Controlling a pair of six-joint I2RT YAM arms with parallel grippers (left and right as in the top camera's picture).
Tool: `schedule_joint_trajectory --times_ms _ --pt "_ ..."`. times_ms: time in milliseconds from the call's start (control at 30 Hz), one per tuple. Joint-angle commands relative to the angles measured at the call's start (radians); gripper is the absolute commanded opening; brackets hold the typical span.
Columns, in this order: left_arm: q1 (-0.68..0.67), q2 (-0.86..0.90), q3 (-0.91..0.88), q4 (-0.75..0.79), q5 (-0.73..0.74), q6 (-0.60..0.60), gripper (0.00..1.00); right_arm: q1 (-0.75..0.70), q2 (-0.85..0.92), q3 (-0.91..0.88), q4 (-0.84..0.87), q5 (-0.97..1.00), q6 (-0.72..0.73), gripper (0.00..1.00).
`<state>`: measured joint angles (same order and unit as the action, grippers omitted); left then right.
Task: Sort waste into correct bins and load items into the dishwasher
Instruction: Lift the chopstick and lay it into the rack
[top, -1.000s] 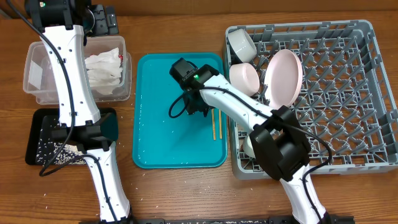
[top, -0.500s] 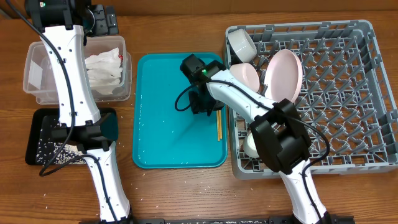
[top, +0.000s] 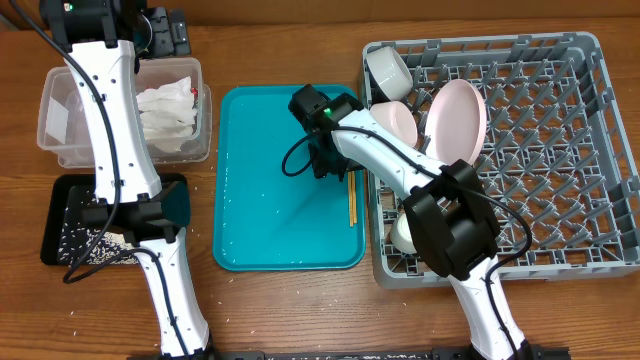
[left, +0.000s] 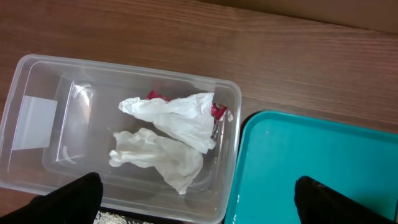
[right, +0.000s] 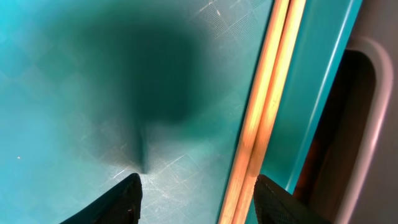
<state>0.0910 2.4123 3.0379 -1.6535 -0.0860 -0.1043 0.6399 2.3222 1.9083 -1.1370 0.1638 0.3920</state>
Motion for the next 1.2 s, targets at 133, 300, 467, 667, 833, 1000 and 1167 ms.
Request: schedule_joint_trajectory --times_ms 133,300,467,667,833,1000,1167 --pt "-0.008 -0.025 0.021 0.001 0.008 0.000 1.00 -0.017 -0.015 -0.056 0.038 -0.097 0.008 0.59" --pt "-0.008 -0.025 0.021 0.001 0.008 0.000 1.00 -0.019 -0.014 -0.077 0.048 -0.157 0.006 0.58" --pt "-0.008 -0.025 0.021 0.001 0.008 0.000 1.00 -0.019 -0.014 -0.077 0.048 -0.231 0.003 0.37" --pt "-0.008 -0.025 0.021 0.001 0.008 0.000 1.00 -0.008 -0.014 -0.053 0.045 -0.237 0.000 0.04" --pt "-0.008 -0.025 0.021 0.001 0.008 0.000 1.00 -0.006 -0.034 0.066 -0.011 -0.232 -0.013 0.04" --pt "-0.008 -0.025 0.021 0.001 0.009 0.000 1.00 -0.006 -0.102 0.303 -0.128 -0.172 -0.052 0.04" --pt "-0.008 -0.025 0.021 0.001 0.008 0.000 1.00 -0.042 -0.166 0.504 -0.302 -0.046 -0.039 0.04"
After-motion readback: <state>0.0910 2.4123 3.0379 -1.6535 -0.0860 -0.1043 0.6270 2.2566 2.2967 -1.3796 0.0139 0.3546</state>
